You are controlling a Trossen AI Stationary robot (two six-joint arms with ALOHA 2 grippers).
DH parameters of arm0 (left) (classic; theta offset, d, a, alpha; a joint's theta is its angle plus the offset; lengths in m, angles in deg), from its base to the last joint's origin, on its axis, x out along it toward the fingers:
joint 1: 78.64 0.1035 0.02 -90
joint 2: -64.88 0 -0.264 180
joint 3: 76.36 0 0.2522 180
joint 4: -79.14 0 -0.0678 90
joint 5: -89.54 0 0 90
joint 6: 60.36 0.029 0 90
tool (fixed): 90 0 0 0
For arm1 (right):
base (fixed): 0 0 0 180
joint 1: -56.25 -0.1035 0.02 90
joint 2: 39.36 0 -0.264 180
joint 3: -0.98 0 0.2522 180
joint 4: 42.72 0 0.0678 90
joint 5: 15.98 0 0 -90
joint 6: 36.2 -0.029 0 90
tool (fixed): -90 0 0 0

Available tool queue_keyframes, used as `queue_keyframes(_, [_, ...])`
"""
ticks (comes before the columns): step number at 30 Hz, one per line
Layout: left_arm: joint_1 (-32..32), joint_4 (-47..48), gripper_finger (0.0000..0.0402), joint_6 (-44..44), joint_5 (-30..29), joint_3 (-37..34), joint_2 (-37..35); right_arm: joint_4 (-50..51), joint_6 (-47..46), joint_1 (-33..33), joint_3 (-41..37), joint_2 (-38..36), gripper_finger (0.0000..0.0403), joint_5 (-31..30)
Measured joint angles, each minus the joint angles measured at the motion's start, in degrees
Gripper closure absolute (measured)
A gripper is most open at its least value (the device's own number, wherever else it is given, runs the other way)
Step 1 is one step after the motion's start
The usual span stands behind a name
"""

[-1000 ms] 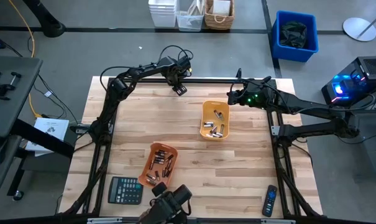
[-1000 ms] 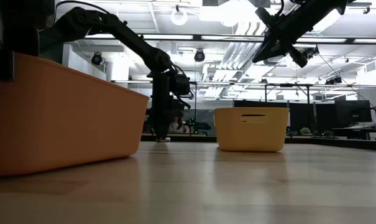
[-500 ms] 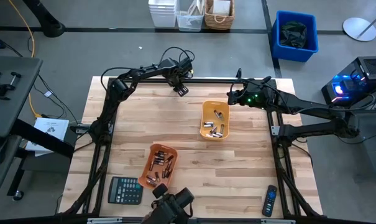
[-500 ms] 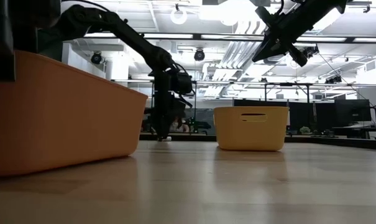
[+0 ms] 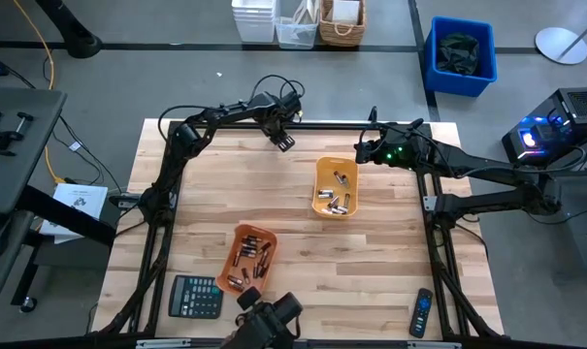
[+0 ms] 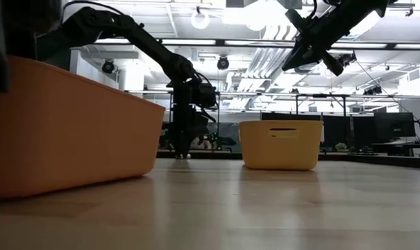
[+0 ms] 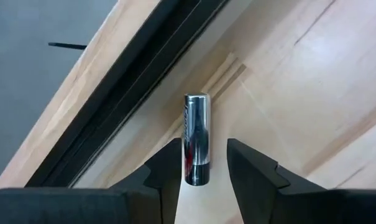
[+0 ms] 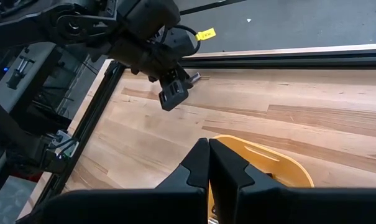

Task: Sort batteries
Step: Put the silver battery into the yellow bin

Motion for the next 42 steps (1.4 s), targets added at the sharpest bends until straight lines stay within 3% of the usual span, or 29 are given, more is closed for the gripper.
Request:
queue_keyframes(12, [0.02,4.42,0.0284,-2.75,1.10,0.00,0.00,0.01,0.19,0.00,0.00,-0.01,0.0403,0.00])
queue_keyframes(17, [-0.59,5.35,0.0284,2.33,0.75,0.02,0.00,0.38,0.63,0.00,0.00,-0.01,0.0403,0.00])
queue_keyframes(21, [-0.74,8.10,0.0284,3.40,0.80,2.33,-0.43,0.46,0.66,0.00,0.00,-0.01,0.0403,-0.12])
queue_keyframes(27, [-0.72,4.32,0.0284,1.64,1.01,6.75,-1.16,0.58,0.70,0.00,-0.02,-0.01,0.0403,-0.65])
queue_keyframes(33, [-0.72,-1.99,0.0284,-4.90,8.88,6.77,0.36,0.82,0.68,0.00,0.00,-0.01,0.0403,-0.76])
queue_keyframes(42, [0.35,-1.23,0.0284,-8.12,2.82,6.57,1.69,1.12,-0.44,0.00,0.00,0.01,0.0403,-0.13])
